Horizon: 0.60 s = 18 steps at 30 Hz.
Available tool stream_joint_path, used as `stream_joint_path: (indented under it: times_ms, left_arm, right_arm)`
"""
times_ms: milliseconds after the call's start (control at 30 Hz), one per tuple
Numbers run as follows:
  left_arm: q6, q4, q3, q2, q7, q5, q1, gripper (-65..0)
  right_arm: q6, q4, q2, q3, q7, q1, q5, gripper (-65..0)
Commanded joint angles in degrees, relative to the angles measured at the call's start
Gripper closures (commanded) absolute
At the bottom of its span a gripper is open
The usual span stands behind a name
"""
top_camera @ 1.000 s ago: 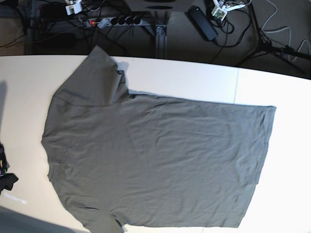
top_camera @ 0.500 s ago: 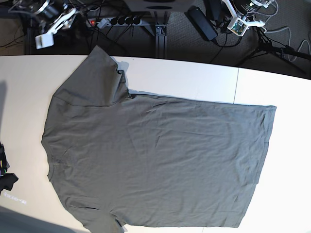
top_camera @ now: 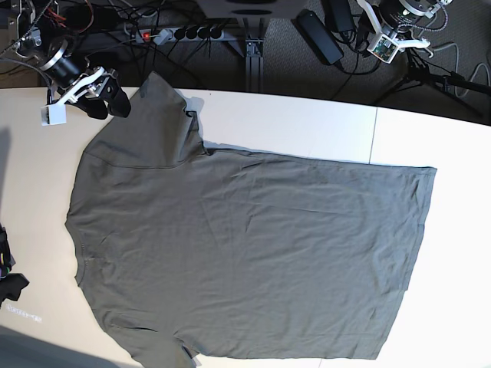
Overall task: Fold the T-shirt properly
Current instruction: 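Move both grippers to the shirt's shoulder corners and grasp them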
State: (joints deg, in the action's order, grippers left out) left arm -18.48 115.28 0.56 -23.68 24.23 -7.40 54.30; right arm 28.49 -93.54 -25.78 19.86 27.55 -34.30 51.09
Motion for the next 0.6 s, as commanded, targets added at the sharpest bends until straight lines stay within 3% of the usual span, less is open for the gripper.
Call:
stream_joint_path:
  times_ms: [0,333,467,567]
  left_arm:
    - [-0.20,0.92,-0.26,-0.31,-0.39,-0.26,0.63,-14.1]
    - [-0.17,0.92,-1.01,-0.33,-0.37,-0.59,0.61,-24.1]
    - [-0.22,0.92,-5.77,-0.33,1.60,-6.19,0.07,-24.5]
    - [-0.24,0.92,-10.84,-1.81,3.04,-11.76,-1.64,-30.1]
  right_arm:
    - [2.58,0.55,-0.63,0.44,-0.61,0.61,1.25,-37.4]
    - [2.62,7.48,3.56,-0.22,1.70,3.45,4.74,-37.4]
    - [2.62,7.48,5.86,-2.73,1.70,3.48,4.61,-37.4]
    - [2.62,7.45,7.76,-4.26,1.60,3.69,4.11,-37.4]
